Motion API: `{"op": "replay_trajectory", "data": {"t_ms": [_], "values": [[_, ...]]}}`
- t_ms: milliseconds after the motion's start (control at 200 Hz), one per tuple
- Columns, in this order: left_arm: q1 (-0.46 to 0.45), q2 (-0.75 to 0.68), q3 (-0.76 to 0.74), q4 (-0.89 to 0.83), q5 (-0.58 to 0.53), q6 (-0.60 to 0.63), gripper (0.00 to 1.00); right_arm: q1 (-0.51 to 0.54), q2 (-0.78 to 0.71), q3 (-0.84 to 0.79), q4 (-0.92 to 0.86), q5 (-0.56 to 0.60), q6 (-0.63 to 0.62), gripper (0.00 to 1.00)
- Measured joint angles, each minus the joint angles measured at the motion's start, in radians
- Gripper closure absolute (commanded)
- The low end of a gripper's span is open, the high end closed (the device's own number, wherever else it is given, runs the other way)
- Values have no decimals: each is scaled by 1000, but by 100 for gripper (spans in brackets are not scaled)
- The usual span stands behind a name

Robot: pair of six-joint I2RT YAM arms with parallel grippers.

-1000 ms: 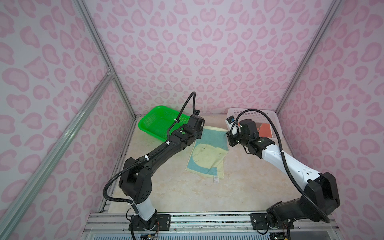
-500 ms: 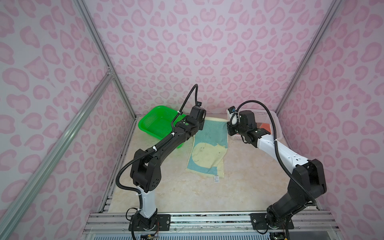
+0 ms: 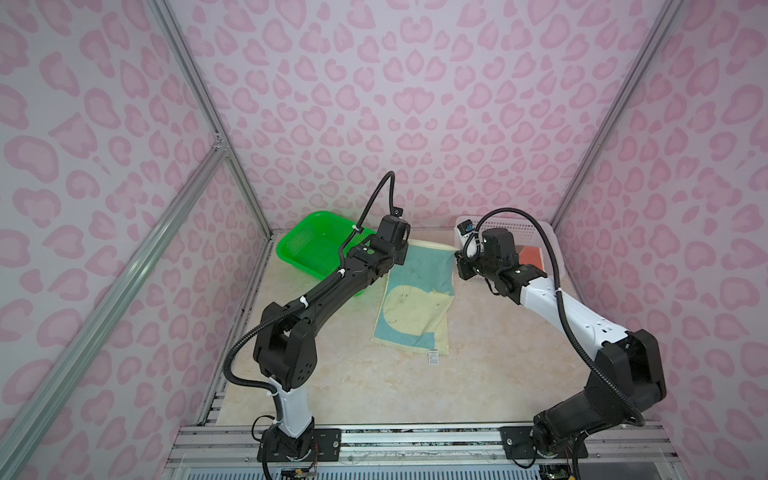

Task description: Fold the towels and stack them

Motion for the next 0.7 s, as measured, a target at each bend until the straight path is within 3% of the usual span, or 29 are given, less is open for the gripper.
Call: {"op": "replay_trajectory", "data": {"t_ms": [290, 705], "values": [[-5, -180, -88, -17, 115, -42, 98, 58, -190, -31, -47, 27, -1, 100], [-64, -547, -235, -68, 279, -96, 98, 273, -472, 8, -209, 181, -39, 100]]}}
